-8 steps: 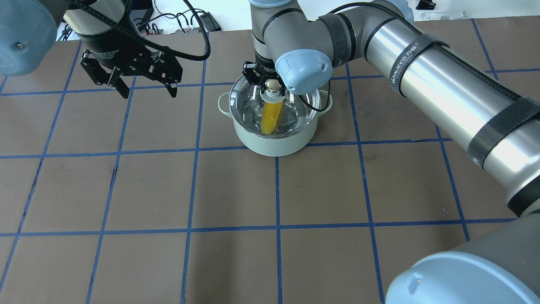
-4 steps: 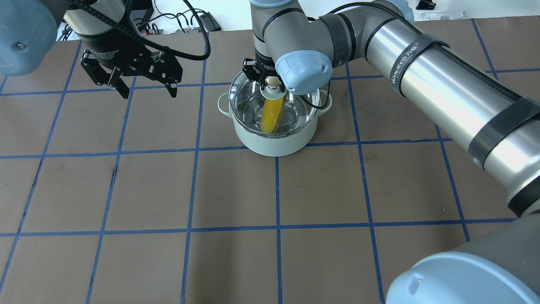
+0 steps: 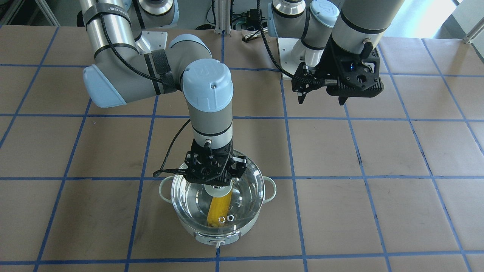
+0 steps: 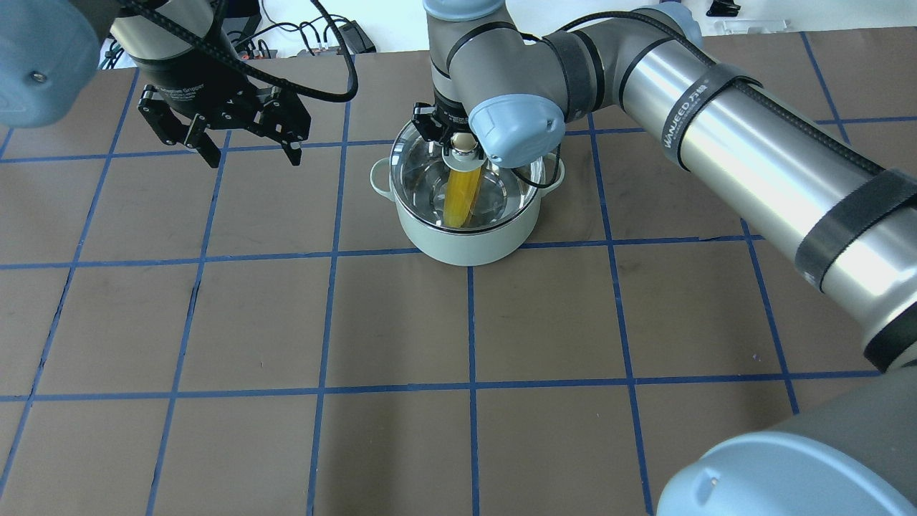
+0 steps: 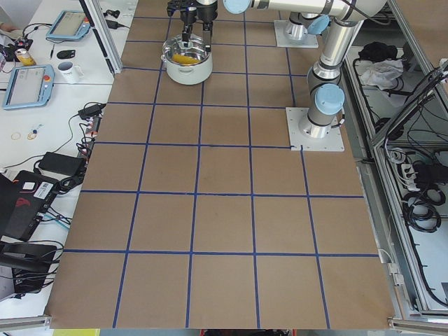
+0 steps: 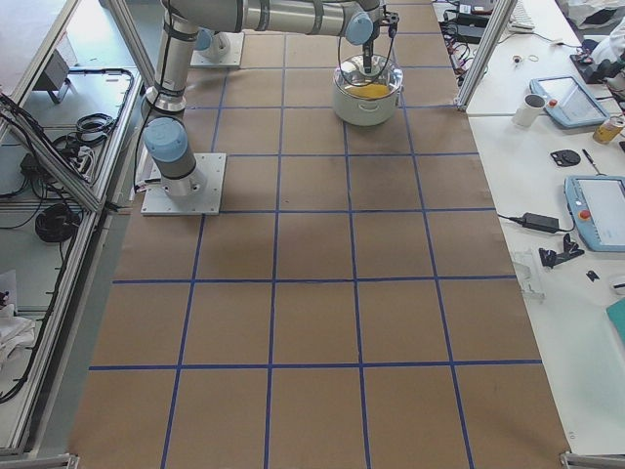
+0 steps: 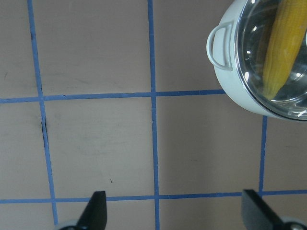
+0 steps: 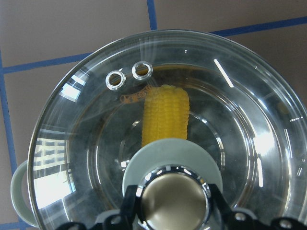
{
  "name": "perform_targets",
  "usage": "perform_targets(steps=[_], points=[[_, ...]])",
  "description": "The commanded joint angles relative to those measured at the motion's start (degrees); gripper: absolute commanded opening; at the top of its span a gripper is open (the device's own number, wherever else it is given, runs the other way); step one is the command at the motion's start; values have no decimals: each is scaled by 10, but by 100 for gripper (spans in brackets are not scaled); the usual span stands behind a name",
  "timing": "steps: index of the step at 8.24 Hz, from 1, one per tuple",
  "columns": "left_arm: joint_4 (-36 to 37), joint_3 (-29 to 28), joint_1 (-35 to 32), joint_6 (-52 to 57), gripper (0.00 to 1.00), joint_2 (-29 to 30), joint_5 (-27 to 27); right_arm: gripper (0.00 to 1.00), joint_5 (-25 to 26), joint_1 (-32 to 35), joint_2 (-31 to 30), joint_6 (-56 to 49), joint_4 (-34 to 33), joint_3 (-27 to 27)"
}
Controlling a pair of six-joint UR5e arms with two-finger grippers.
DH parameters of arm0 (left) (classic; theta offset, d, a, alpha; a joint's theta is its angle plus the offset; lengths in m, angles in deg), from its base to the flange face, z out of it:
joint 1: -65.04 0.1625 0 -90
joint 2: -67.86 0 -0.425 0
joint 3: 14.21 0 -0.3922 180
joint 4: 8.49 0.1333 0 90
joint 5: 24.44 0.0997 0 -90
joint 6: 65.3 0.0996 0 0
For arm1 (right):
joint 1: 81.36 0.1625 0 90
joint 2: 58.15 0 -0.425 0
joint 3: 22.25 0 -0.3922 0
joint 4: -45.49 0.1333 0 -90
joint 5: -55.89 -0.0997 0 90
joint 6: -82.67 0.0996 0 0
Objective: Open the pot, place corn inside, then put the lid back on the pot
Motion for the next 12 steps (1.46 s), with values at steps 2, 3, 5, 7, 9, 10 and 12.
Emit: perform_targets(steps=[2, 3, 5, 7, 9, 10, 12], points=[[0, 1, 0, 0, 100, 1, -1, 0, 0, 0, 0, 4, -1, 1], [0, 1, 0, 0, 100, 1, -1, 0, -1, 0, 0, 7, -1, 1], [0, 1, 0, 2, 100, 0, -1, 0, 0, 0, -1, 8, 0, 1], [0, 1, 0, 2, 100, 0, -1, 0, 0, 0, -1, 3, 1, 1], [0, 1, 0, 4, 100, 1, -1, 0, -2, 0, -1, 1, 3, 2], [0, 0, 0, 4, 100, 1, -1, 0, -3, 0, -1, 0, 3, 2], [0, 1, 0, 4, 100, 1, -1, 0, -4, 0, -1, 1, 3, 2]])
